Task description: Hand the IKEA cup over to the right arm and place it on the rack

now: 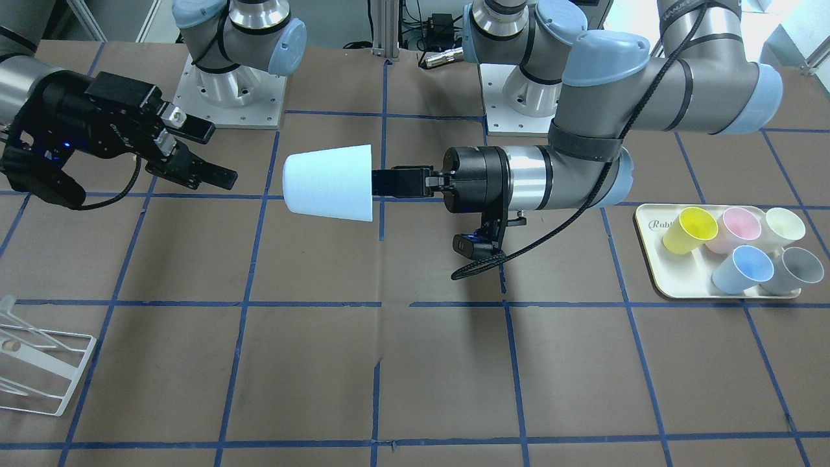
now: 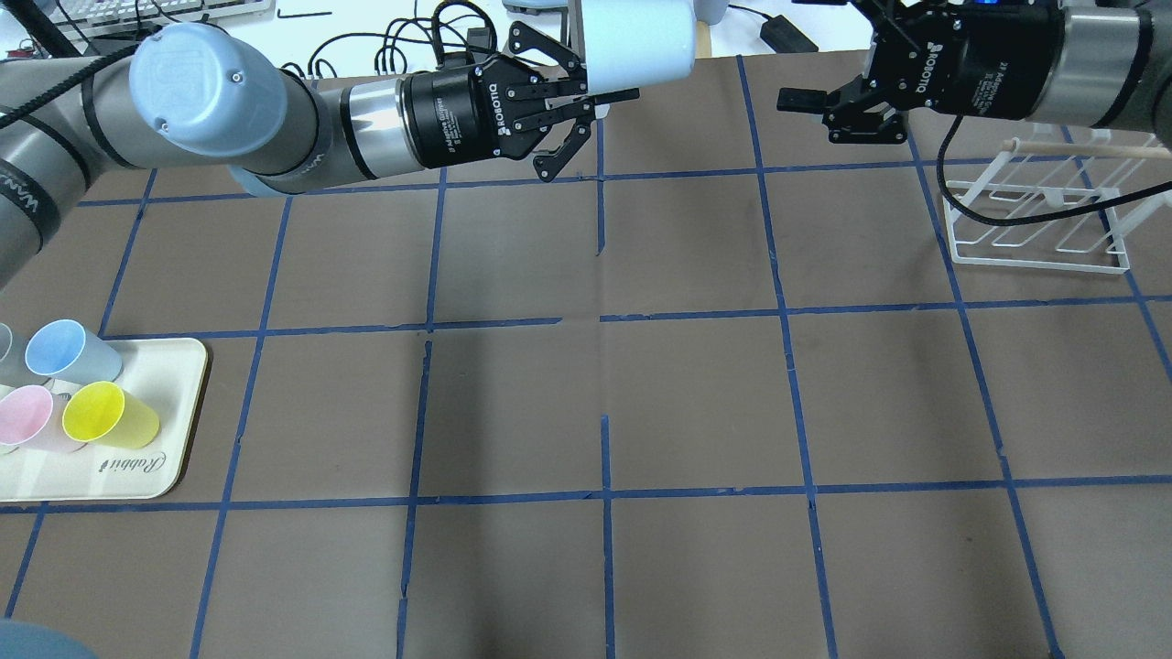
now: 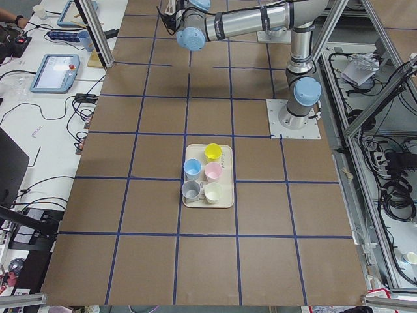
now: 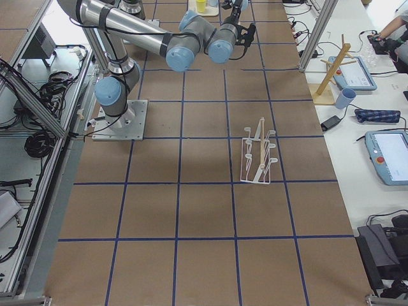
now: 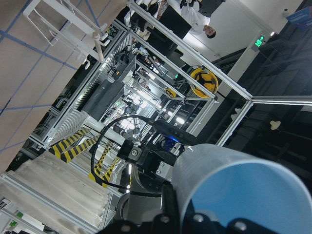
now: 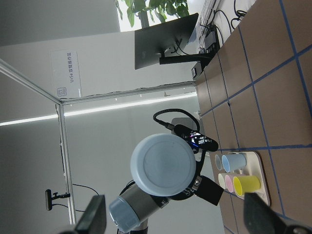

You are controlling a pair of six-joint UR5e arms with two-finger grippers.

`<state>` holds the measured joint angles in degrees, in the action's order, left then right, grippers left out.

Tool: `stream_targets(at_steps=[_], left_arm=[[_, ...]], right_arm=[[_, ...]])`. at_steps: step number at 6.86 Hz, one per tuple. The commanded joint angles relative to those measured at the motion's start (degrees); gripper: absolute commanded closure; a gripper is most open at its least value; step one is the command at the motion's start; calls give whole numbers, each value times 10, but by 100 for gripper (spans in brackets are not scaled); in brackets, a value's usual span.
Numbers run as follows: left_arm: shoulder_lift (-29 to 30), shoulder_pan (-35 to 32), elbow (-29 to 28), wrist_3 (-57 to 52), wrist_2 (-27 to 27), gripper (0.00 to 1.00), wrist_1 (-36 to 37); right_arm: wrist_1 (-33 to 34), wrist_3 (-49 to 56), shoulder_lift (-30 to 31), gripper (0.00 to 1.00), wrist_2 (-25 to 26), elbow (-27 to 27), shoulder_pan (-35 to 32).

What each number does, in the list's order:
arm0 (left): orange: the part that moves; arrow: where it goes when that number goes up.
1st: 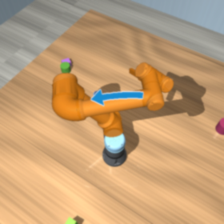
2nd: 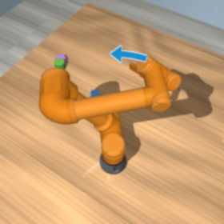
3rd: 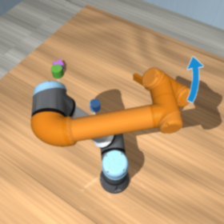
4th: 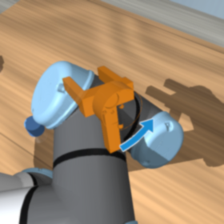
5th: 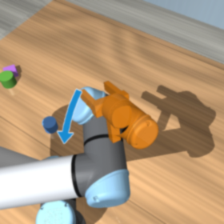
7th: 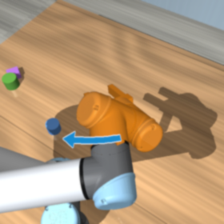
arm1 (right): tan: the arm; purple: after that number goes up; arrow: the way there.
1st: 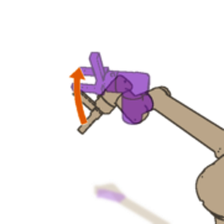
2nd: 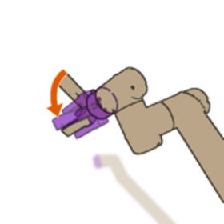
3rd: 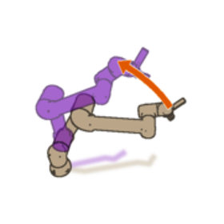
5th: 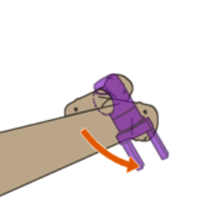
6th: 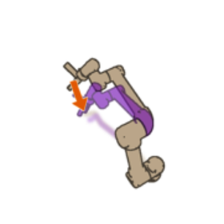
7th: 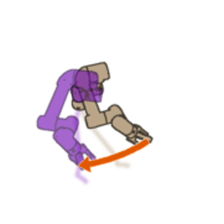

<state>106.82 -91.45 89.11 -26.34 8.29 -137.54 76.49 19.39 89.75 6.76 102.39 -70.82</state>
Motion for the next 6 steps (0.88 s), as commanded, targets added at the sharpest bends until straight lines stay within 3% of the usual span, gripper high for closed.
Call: stream_targets(at_steps=[1,6], left_arm=[[7,-11,0,1,8,100,1],[8,-28,-1,1,48,100,3]], right_arm=[[6,-3,-5,0,-5,0,-24],[53,-5,-25,0,-26,-1,-27]])
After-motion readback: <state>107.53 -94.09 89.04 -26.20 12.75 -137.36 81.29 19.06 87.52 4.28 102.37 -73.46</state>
